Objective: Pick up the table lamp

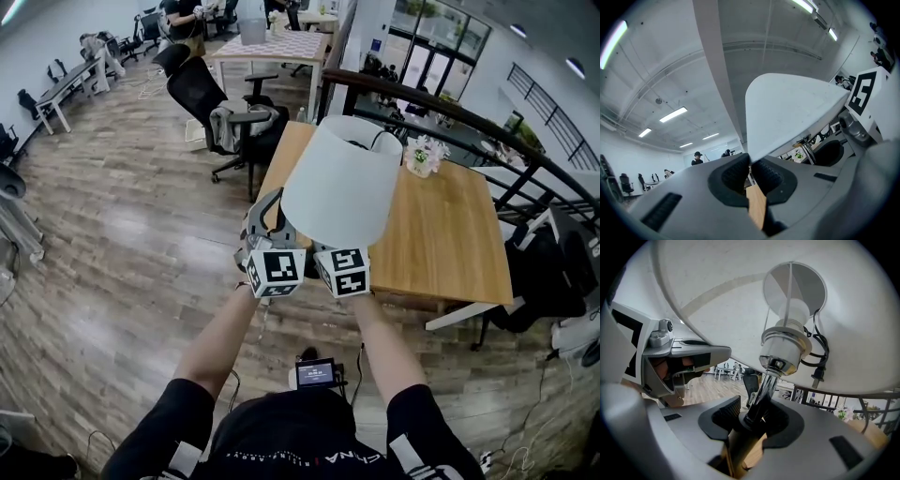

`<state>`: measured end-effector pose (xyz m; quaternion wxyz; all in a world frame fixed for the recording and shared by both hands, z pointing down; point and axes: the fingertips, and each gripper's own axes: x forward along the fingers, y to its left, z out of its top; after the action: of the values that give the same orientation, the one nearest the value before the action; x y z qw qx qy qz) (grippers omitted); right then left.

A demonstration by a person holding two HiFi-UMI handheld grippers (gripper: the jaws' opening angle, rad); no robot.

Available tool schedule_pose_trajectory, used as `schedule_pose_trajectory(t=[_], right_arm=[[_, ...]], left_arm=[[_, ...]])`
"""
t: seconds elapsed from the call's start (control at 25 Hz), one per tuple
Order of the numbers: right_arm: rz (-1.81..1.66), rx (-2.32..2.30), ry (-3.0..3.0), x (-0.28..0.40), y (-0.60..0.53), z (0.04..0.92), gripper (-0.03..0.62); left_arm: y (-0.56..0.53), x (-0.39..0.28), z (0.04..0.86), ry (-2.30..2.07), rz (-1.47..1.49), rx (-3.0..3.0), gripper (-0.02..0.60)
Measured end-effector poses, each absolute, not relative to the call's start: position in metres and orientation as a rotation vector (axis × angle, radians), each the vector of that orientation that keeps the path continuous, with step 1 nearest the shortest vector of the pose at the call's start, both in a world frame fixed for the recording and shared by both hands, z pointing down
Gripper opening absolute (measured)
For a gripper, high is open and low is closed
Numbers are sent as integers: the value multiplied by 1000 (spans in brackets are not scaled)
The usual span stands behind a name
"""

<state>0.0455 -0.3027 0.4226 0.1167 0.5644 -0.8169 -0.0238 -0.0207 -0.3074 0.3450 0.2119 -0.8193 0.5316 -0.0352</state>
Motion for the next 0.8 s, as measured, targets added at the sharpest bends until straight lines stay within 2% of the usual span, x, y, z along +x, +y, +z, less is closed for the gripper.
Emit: schedule_pose_trajectory(t=[0.36, 0.8], right_arm=[[-41, 1700, -2332, 14, -203, 436, 166], [-16, 1784, -2239, 36, -121, 432, 166]], left_arm=[[-215, -51, 358, 1426, -81, -2329, 32], [-141, -28, 352, 1333, -41, -2405, 31]])
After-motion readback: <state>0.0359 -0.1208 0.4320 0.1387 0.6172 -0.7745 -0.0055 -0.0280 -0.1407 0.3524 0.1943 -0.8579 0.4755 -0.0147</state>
